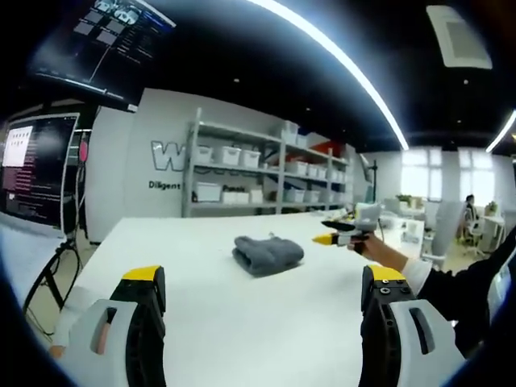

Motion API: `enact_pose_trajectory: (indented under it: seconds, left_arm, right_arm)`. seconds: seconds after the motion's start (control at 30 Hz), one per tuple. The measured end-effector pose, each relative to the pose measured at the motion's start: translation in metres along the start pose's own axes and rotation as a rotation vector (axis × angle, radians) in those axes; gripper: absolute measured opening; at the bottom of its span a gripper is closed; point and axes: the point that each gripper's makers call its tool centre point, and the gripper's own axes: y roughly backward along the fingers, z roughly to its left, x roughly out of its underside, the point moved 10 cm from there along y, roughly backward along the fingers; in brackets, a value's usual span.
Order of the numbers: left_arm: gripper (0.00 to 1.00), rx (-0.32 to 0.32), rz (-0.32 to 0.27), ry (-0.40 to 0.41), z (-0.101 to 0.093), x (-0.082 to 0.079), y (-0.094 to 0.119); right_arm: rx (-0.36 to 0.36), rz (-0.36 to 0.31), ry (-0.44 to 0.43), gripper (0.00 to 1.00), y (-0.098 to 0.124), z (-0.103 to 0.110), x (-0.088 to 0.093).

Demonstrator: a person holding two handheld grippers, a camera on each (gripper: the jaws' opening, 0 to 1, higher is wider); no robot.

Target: Open the folded towel by lifting each exposed corner and separating the folded layers until the towel lies flat within the target outline without major curled edges

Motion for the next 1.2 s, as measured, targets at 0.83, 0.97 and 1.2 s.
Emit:
enact_pose_trajectory:
  seconds: [0.83, 0.97, 1.2]
  left_arm:
    - [1.0, -0.028, 0.056, -0.082, -0.007, 0.005, -0.004]
    - [1.0, -0.025, 0.079, -0.12, -0.01, 0.007, -0.006]
    - [1.0, 0.029, 0.064, -0.143, -0.015, 0.005, -0.006]
  right_arm:
    - [-0.016, 0.024, -0.025, 0.93, -0.001, 0.014, 0.032]
    - [-0.011, 0.045, -0.016, 0.93, -0.001, 0.018, 0.035]
    - [-0.01, 0.087, -0.029, 0.91, -0.012, 0.012, 0.045]
